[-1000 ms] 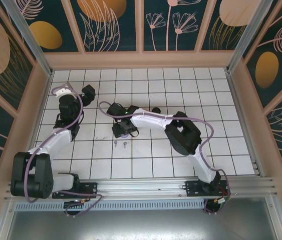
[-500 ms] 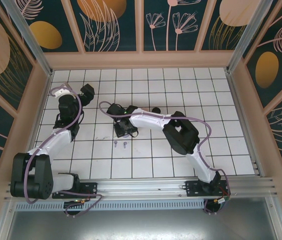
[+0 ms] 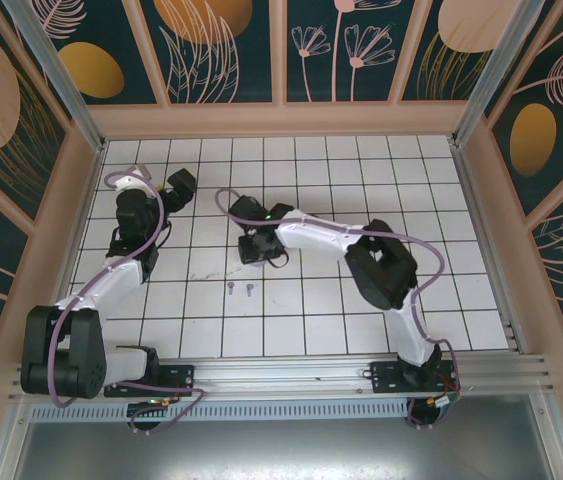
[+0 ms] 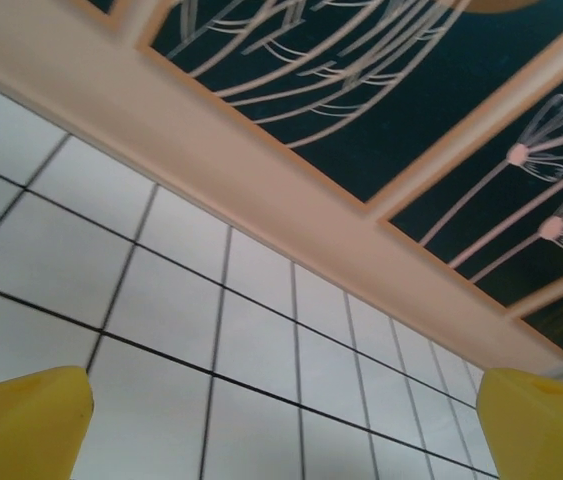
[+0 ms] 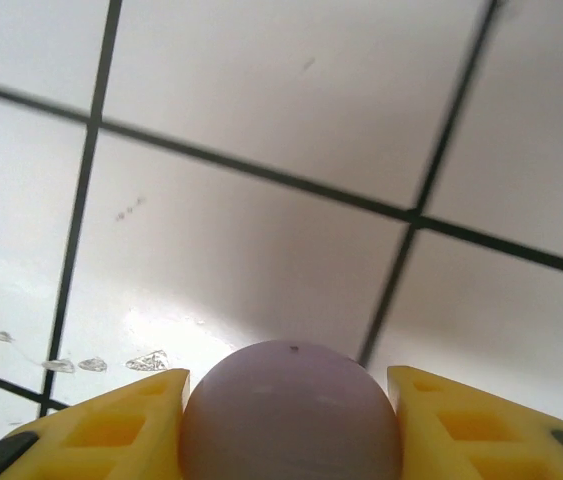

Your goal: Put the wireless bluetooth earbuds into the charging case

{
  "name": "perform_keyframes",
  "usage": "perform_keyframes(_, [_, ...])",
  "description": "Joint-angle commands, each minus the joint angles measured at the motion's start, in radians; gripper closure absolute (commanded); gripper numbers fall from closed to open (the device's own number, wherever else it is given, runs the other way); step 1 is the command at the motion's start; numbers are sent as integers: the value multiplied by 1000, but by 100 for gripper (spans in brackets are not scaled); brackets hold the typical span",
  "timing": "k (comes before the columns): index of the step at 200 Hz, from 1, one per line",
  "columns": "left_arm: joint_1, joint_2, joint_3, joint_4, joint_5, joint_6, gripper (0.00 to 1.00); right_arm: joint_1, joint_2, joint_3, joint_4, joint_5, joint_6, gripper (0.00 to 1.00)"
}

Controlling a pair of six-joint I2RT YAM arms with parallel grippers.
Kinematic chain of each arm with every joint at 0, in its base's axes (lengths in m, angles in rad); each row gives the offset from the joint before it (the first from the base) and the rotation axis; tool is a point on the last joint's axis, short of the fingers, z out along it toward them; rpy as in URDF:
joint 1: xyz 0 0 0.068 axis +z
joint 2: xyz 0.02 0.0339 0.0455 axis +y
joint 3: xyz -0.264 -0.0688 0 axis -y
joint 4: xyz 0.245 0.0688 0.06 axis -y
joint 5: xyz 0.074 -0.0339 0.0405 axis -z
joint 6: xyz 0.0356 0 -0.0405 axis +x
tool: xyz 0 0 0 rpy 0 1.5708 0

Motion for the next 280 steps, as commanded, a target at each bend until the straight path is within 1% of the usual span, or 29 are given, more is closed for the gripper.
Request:
perform_keyframes(1, [6, 40, -24, 111, 159, 5, 3, -61, -132, -52, 73, -7, 57, 62])
perform_keyframes(31, [-4, 114, -61, 260, 318, -62, 4, -150, -236, -128, 144, -13, 126, 62])
perform_keyframes(40, [-16, 135, -67, 291, 343, -71, 4, -177, -265, -148, 171, -14, 154, 62])
perform_keyframes(43, [-21, 142, -69, 302, 350, -73, 4, -186, -274, -154, 178, -38, 165, 62])
perform_keyframes(60, [-63, 176, -77, 363, 381, -76, 5, -225, -312, -184, 236, -64, 226, 62])
perform_keyframes(82, [-138, 214, -81, 431, 387, -66, 5, -256, -340, -202, 301, -99, 307, 63])
perform_keyframes(111, [-206, 273, -88, 525, 386, -80, 10, -269, -349, -202, 359, -130, 393, 63])
perform_keyframes(138, [-247, 329, -102, 640, 391, -115, 19, -272, -350, -203, 400, -149, 450, 63])
perform_keyframes(161, [-283, 372, -95, 701, 395, -123, 26, -274, -345, -199, 420, -165, 480, 63])
perform_keyframes(185, [-312, 412, -76, 752, 393, -137, 34, -273, -342, -197, 434, -177, 499, 63])
perform_keyframes(217, [-337, 495, -42, 807, 391, -155, 37, -274, -339, -195, 441, -186, 510, 63])
perform_keyframes(280, [-362, 564, 23, 863, 379, -177, 43, -274, -337, -203, 452, -200, 516, 63])
